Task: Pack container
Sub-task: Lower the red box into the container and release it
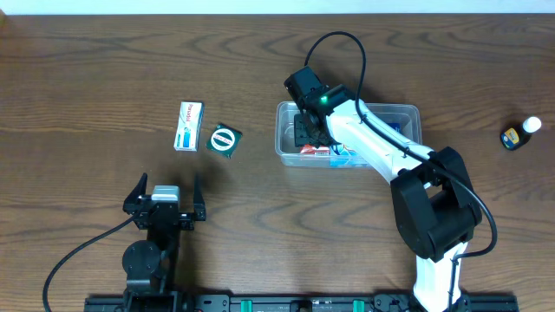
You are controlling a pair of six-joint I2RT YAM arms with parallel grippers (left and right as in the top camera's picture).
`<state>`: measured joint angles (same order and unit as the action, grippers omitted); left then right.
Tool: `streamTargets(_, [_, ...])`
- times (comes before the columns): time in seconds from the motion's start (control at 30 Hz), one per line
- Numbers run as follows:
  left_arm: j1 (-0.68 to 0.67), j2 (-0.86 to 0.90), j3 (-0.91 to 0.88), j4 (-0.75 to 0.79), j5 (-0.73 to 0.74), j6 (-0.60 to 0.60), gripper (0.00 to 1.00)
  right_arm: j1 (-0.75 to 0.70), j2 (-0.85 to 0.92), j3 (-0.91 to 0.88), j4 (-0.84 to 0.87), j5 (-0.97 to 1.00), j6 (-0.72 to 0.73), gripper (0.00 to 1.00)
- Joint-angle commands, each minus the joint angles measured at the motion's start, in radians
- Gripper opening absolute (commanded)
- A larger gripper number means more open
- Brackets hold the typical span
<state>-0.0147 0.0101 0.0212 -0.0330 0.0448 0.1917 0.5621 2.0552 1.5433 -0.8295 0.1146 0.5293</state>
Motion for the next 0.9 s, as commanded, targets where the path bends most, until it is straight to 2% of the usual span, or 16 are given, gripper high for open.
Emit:
streamTargets(0.0, [0.005,-0.006,-0.017,-0.037,-0.024,0.014,0.98,0.006,0.007,-0.007,-0.001,0.04,-0.014,0.57])
streamTargets(0.13, [0.005,-0.006,-0.017,-0.037,-0.024,0.014,0.98,0.006,0.007,-0.008,-0.001,0.04,-0.014,0.58])
streamTargets(0.47, [0.005,-0.006,-0.017,-0.037,-0.024,0.014,0.98,0.006,0.007,-0.008,-0.001,0.039,-0.014,0.67])
streamTargets(0.87, [0.005,-0.006,-0.017,-0.037,-0.024,0.014,0.98,0.006,0.007,-0.008,-0.004,0.039,-0.014,0.65])
